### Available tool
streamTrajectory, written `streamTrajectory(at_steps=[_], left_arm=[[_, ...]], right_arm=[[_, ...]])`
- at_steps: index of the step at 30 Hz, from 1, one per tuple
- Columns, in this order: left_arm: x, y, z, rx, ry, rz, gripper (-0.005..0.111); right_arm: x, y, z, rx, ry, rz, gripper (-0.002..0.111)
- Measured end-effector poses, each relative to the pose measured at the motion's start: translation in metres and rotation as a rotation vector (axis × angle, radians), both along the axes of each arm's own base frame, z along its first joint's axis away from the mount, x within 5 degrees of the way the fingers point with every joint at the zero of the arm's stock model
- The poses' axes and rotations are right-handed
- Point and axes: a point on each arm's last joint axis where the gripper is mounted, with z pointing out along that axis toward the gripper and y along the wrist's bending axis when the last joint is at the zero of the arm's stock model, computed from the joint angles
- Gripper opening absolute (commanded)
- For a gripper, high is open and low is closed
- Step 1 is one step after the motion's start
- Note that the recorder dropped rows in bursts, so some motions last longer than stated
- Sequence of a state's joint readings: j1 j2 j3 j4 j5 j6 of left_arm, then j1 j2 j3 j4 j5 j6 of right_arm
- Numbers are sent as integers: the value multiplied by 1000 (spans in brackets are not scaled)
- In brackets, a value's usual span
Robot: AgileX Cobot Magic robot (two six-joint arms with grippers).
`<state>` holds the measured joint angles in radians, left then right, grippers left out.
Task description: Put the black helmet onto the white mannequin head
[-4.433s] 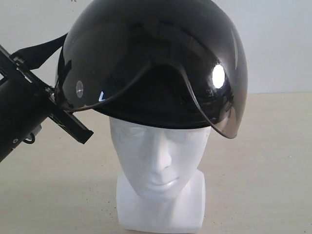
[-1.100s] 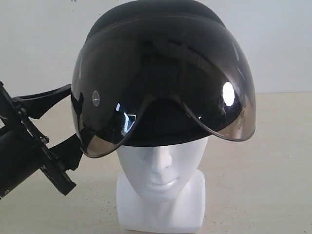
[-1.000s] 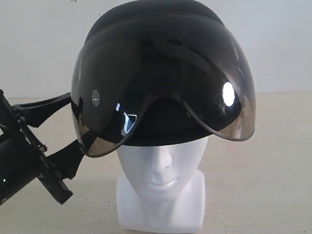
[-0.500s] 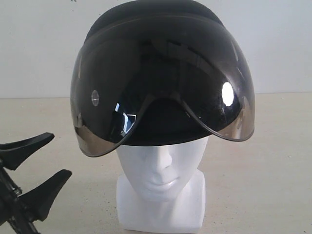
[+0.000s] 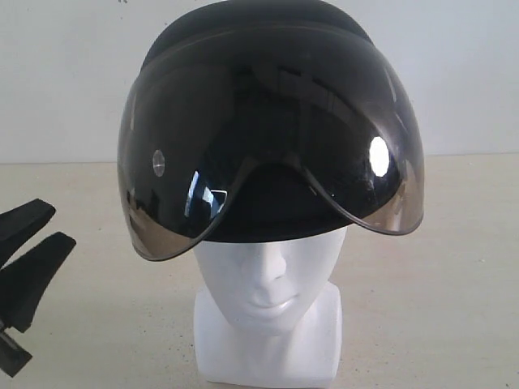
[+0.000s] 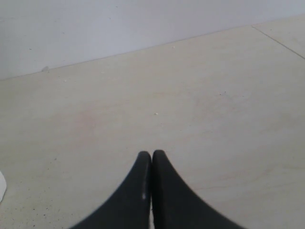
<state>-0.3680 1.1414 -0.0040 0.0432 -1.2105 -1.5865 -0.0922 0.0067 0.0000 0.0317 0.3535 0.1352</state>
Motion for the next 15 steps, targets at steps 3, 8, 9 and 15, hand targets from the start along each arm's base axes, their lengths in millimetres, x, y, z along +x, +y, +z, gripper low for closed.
streamTrajectory(at_steps=[3,8,9,15], left_arm=[[-5,2,10,53,-95,16,5],[-18,8,27,156,-257,70,4],[-20,9,29,171,-267,75,4],[-37,10,33,359,-330,66,4]], right_arm=[[0,0,0,0,0,0,0],[0,0,0,0,0,0,0],[0,0,0,0,0,0,0],[0,0,0,0,0,0,0]])
